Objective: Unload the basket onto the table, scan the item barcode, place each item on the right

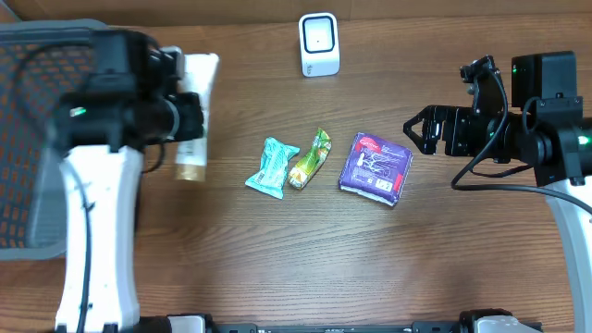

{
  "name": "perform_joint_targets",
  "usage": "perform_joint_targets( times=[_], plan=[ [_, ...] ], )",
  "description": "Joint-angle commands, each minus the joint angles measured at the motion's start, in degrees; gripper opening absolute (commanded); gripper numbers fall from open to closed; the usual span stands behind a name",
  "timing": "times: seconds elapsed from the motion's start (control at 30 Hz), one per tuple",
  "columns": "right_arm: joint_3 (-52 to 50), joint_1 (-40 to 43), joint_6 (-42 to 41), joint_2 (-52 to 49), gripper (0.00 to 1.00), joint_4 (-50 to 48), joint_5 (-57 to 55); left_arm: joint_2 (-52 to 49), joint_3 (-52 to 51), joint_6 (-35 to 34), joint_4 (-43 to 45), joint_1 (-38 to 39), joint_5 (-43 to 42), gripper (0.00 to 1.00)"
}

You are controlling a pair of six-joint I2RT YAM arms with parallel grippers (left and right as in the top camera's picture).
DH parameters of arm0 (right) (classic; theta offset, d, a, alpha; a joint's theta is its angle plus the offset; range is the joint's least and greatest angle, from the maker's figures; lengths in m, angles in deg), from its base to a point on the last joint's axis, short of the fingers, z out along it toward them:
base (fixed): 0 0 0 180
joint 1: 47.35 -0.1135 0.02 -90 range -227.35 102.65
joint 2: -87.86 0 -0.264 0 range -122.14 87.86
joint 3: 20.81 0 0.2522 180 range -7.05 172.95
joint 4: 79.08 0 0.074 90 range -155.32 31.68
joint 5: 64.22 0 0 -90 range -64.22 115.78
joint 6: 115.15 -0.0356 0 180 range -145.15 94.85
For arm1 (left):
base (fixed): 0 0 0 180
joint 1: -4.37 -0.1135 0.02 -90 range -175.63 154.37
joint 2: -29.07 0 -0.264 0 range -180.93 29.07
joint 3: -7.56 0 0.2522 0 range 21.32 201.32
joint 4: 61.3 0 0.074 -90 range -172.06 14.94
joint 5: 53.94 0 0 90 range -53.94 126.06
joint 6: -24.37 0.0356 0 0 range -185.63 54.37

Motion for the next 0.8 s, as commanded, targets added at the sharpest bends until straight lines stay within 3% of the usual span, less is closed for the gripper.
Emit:
perform_joint_targets(
  times=[0.0,0.17,0.47,0.53,0.6,0.63,0.77],
  plan=[
    [1.40,-0.26,-0.22,0.00,1.00,-0.26,0.11,-1.07,-13.51,-1.79,9.66,1.49,2.05,0.04],
    [1.40,-0.26,-0.02,-0.02,1.00,-0.28,0.07,-5.53,-28.04,-1.77,26.21,2.82,2.01,0.04],
    [1.40,-0.26,-0.02,-0.02,1.00,-0.31,0.07,-17.73,-31.04,-4.94,34.91,6.43,0.22,0.04],
    [1.40,-0.26,-0.04,-0.02,1.00,-0.28,0.09,-17.66,-30.69,-5.03,34.58,6.60,-0.74,0.24],
    [1.40,-0.26,-0.04,-0.02,1.00,-0.28,0.09,-16.98,-28.46,-4.98,32.46,6.58,-0.79,0.50],
    [1.40,-0.26,-0.04,-0.02,1.00,-0.31,0.09,-16.76,-26.25,-4.96,30.25,6.58,-0.61,0.56],
    [1.40,-0.26,-0.07,-0.02,1.00,-0.31,0.11,-15.23,-11.98,-3.45,18.43,6.54,-0.20,0.62]
  ],
)
